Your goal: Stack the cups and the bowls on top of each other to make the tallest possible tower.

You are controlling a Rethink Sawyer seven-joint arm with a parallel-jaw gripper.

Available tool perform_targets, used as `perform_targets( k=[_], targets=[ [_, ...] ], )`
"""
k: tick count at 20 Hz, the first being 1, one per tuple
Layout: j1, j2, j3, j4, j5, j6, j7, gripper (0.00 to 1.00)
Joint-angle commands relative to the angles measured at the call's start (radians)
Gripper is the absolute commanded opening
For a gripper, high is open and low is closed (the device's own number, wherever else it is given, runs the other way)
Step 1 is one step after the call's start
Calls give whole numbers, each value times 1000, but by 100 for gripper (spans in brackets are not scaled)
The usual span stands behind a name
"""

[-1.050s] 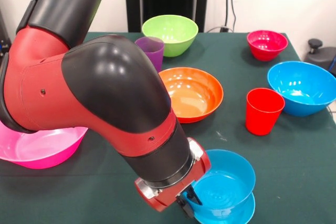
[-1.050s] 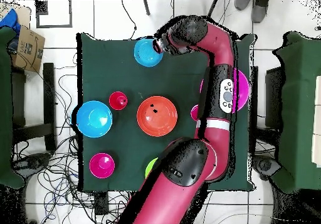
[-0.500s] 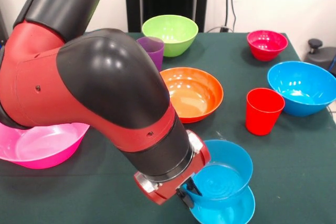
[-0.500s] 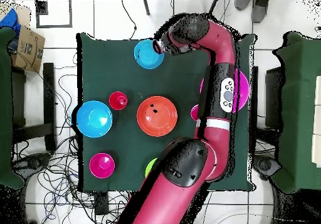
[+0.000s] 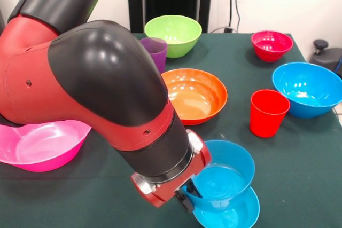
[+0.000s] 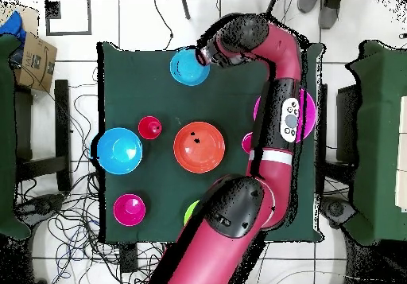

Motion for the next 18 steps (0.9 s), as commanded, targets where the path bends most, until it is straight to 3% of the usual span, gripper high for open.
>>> perform_targets(
  k=[1,10,18],
  targets=[
    [22,20,60,-46,-114,44,-125,0],
    [15,60,112,-48,-134,-16,-144,0],
    [6,89,128,-23,-106,-61,-136,0]
  ],
)
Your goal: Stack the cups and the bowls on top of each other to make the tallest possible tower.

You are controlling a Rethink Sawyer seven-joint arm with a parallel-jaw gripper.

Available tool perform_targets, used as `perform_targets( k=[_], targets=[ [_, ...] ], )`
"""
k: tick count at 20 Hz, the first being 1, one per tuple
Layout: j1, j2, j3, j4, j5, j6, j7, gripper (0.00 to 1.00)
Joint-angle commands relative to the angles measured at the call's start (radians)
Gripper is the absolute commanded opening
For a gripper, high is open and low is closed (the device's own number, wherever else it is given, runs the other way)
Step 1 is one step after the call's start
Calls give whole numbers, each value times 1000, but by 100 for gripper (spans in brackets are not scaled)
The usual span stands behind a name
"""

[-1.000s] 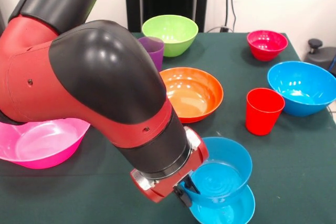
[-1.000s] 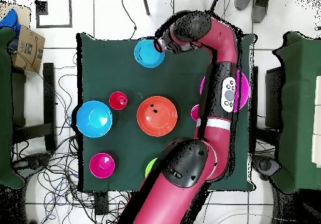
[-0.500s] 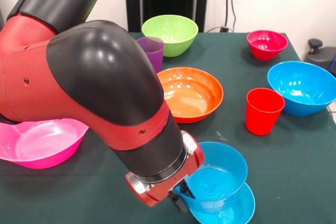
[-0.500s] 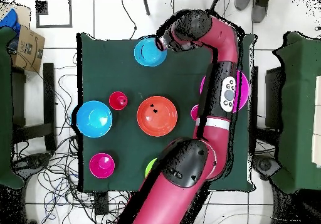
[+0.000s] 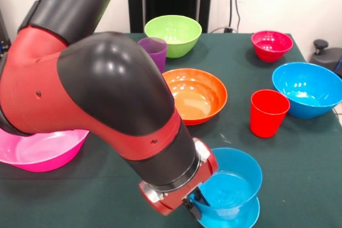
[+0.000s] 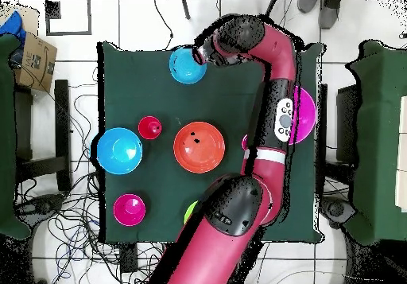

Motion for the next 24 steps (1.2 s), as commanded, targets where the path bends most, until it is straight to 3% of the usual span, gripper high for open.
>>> perform_targets(
  k=[1,24],
  targets=[
    [6,60,50,7,-47,-68,-133,0],
    [-2,80,50,3,-85,-123,-163,0]
  ],
)
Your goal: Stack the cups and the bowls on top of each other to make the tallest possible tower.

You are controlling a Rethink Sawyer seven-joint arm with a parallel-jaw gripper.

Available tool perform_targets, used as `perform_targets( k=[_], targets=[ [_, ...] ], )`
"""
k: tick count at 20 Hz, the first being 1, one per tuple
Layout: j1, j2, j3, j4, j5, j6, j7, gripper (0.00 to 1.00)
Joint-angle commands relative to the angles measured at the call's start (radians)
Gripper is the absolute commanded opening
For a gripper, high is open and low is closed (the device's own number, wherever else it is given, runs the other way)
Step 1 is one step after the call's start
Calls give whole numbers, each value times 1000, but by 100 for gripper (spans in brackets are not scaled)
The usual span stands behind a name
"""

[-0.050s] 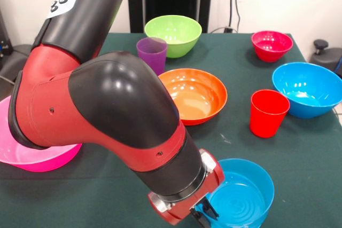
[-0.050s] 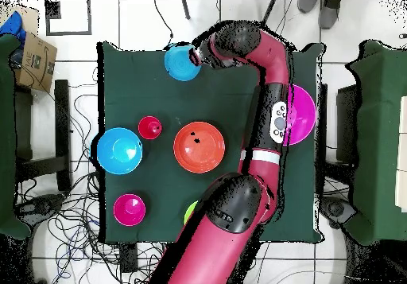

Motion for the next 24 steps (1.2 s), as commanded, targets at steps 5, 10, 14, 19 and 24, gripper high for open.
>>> perform_targets(
  k=[5,10,14,19,24],
  targets=[
    [1,42,0,8,-91,-62,-176,0],
    [-3,43,-68,33,-111,0,-191,0],
    [-22,26,-152,112,-94,-2,-190,0],
    [-48,-11,-239,224,-69,-3,-186,0],
    [-64,-33,-279,284,-53,3,-195,0]
  ],
)
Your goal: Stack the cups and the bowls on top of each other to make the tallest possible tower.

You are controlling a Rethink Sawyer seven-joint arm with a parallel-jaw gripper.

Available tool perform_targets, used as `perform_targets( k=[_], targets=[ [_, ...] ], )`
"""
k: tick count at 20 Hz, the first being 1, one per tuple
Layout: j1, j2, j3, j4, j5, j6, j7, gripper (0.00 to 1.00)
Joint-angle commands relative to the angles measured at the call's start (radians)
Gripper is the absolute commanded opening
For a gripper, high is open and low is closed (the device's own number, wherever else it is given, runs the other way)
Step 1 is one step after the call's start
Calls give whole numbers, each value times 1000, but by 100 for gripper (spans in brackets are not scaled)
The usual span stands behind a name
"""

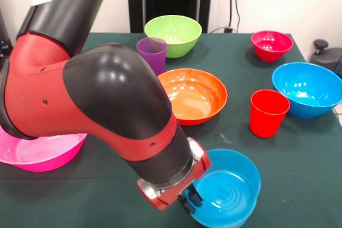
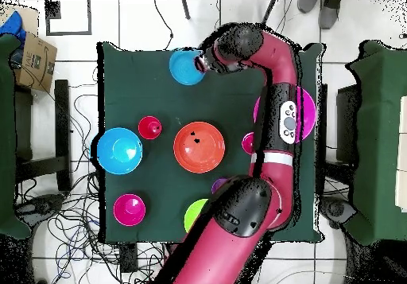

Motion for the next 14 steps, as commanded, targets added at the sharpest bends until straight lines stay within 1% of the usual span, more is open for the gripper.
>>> perform_targets(
  k=[1,5,14],
  targets=[
    [-34,19,-169,173,-72,11,-198,0],
    [-39,17,-182,190,-60,28,-206,0],
    [-47,28,-179,195,-28,21,-220,0]
  ],
)
